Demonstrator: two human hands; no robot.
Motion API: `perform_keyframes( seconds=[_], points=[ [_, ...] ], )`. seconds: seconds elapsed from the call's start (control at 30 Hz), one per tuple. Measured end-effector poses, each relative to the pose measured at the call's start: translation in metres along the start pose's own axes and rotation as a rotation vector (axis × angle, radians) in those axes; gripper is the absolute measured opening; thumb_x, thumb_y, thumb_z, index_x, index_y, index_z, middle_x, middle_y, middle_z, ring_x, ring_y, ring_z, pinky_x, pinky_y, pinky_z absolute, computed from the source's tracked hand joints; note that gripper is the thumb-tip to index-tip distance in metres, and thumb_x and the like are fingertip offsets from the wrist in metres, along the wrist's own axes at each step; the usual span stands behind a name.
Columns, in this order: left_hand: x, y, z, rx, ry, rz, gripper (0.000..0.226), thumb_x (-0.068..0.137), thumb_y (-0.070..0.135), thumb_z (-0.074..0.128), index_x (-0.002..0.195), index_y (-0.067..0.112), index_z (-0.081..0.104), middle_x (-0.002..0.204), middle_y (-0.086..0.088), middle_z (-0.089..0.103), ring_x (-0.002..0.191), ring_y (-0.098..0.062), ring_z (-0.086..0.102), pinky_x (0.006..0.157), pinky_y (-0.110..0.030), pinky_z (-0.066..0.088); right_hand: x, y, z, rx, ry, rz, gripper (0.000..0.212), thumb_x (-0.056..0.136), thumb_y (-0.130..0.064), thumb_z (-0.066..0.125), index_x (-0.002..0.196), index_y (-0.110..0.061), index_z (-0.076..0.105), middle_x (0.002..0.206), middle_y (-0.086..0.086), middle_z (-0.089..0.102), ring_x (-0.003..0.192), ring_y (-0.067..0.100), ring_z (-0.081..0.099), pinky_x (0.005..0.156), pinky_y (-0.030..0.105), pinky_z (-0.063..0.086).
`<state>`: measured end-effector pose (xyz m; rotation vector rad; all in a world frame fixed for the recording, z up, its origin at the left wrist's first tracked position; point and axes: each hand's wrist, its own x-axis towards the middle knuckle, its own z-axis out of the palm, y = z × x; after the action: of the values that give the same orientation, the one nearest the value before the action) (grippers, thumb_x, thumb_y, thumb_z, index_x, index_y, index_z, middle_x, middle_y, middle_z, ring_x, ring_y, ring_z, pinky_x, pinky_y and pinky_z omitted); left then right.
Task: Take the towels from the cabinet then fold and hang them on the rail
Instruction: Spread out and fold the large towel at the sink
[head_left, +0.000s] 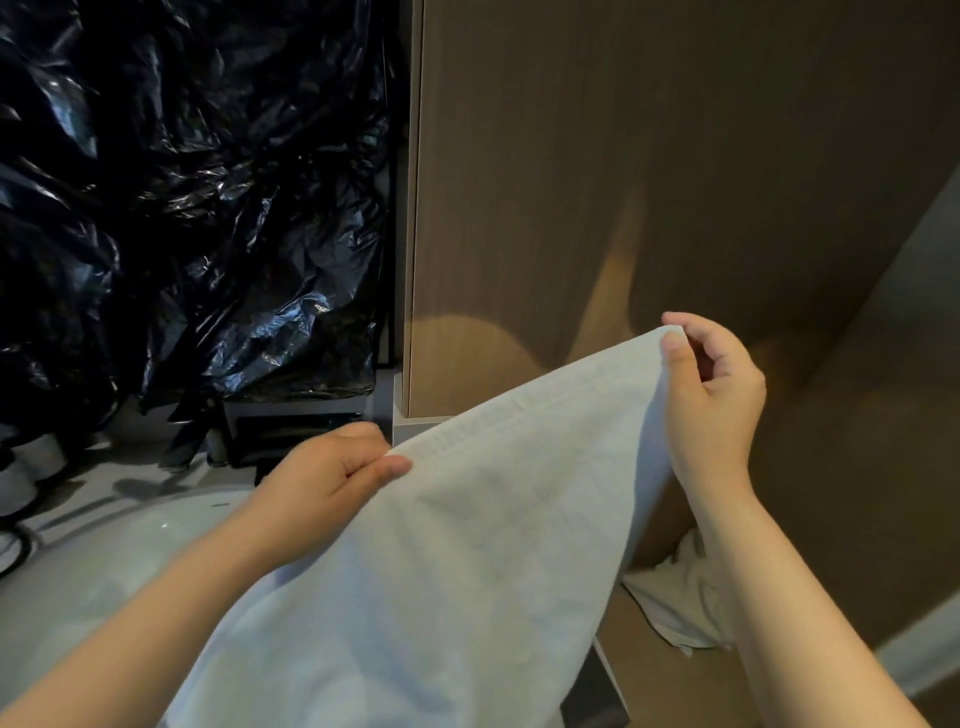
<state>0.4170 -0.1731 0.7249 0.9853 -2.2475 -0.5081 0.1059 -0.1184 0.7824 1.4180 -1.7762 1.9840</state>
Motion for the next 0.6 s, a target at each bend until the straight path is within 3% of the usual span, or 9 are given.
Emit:
perform_keyframes(
  seconds=[0.13,0.23,0.3,0.43,0.6],
  points=[
    [-0.012,0.006,0.01,0.032,0.104,-0.061,0.041,0.094,0.047,0.038,0.058,0.028,0.04,0.055,0.005,0.047,0.057,-0.008,0.049,0.055,-0.026,0.036,-0.006,-0.006,-0.005,-0.01,-0.004,0.018,0.017,0.1,-0.028,0.049,0.109,-0.026,0.063,0.1,-0.022,0.061,0.1,-0.007,0.056,0.081,0.002,0.044],
    [-0.014,0.011,-0.001,-0.128,0.063,-0.094,0.041,0.097,0.041,0.049,0.06,0.025,0.051,0.054,0.01,0.05,0.051,-0.004,0.046,0.052,-0.018,0.034,-0.008,-0.006,-0.012,-0.031,-0.007,0.054,0.014,0.099,-0.026,0.048,0.104,-0.026,0.061,0.095,-0.025,0.058,0.095,-0.011,0.055,0.075,-0.002,0.042],
    [-0.013,0.016,-0.015,-0.233,-0.026,-0.121,0.05,0.092,0.052,0.053,0.062,0.012,0.047,0.055,0.007,0.042,0.051,-0.006,0.039,0.052,-0.025,0.032,-0.012,-0.004,-0.017,-0.054,-0.013,0.082,0.014,0.099,-0.023,0.05,0.102,-0.024,0.063,0.093,-0.022,0.059,0.093,-0.012,0.055,0.073,-0.002,0.042],
    [-0.015,0.028,-0.035,-0.378,-0.193,-0.222,0.065,0.071,0.069,0.064,0.059,0.01,0.037,0.061,-0.001,0.031,0.058,-0.018,0.027,0.056,-0.031,0.022,-0.027,-0.002,-0.028,-0.098,-0.025,0.138,0.013,0.098,-0.02,0.052,0.099,-0.022,0.065,0.092,-0.011,0.063,0.09,0.0,0.059,0.076,0.009,0.045],
    [-0.026,0.033,-0.037,-0.349,-0.349,-0.193,0.072,0.059,0.077,0.071,0.056,0.015,0.034,0.058,0.0,0.028,0.054,-0.015,0.026,0.053,-0.028,0.018,-0.045,0.003,-0.054,-0.15,-0.01,0.191,0.013,0.097,-0.022,0.055,0.097,-0.027,0.066,0.089,-0.022,0.062,0.089,0.0,0.06,0.072,0.009,0.043]
  ],
)
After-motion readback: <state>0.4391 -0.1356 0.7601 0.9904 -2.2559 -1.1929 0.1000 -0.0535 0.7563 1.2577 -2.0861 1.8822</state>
